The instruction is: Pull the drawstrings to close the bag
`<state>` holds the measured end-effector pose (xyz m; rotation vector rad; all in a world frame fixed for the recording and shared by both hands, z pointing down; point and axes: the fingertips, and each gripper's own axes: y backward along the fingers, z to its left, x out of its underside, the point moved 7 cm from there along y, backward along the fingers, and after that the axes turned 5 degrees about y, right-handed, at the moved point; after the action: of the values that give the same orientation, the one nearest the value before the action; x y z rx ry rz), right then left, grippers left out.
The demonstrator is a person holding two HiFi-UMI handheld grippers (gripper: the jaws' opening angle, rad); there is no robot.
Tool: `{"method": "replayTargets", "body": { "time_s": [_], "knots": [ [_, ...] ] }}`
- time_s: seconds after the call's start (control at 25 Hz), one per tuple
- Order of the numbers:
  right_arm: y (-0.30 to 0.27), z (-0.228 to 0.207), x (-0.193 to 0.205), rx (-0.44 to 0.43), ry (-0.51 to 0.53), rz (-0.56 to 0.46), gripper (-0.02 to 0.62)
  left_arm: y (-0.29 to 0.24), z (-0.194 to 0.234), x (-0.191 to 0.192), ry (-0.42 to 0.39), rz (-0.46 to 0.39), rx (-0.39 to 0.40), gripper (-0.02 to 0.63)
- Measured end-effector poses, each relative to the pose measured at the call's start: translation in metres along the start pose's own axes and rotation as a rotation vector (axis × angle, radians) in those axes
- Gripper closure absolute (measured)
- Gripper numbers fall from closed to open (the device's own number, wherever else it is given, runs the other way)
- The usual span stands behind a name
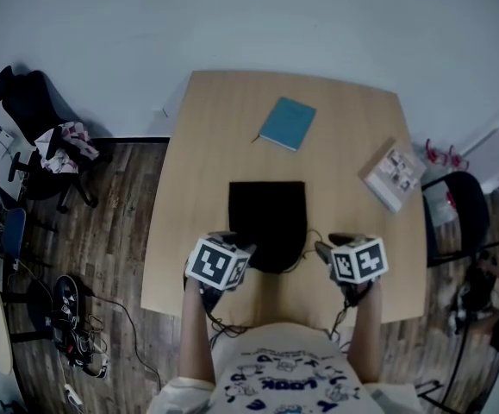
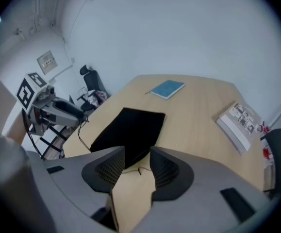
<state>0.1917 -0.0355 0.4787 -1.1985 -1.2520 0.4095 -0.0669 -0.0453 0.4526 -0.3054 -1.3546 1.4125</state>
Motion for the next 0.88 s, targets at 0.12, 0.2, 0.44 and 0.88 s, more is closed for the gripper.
{"method": "replayTargets", "body": {
  "time_s": [0.12,0.2,0.44,0.88],
  "knots": [
    [0.017,0.008,-0.026,0.04,-0.021,-0.229,0.44,0.005,-0.004,-0.006,-0.026,-0.07,-0.017,0.433],
    [0.032,0.016,-0.047,0.079,-0.021,-0.416,0.453,0.009,-0.005,-0.015,-0.042,-0.146,-0.051,0.433],
    [0.075,0.048,-0.091,0.243,0.097,-0.717,0.552,0.034,-0.023,-0.047,0.011,-0.366,-0.045,0.434],
    [0.106,0.074,-0.113,0.271,0.075,-0.903,0.583,0.079,-0.048,-0.075,0.028,-0.679,-0.045,0.44]
  ]
}}
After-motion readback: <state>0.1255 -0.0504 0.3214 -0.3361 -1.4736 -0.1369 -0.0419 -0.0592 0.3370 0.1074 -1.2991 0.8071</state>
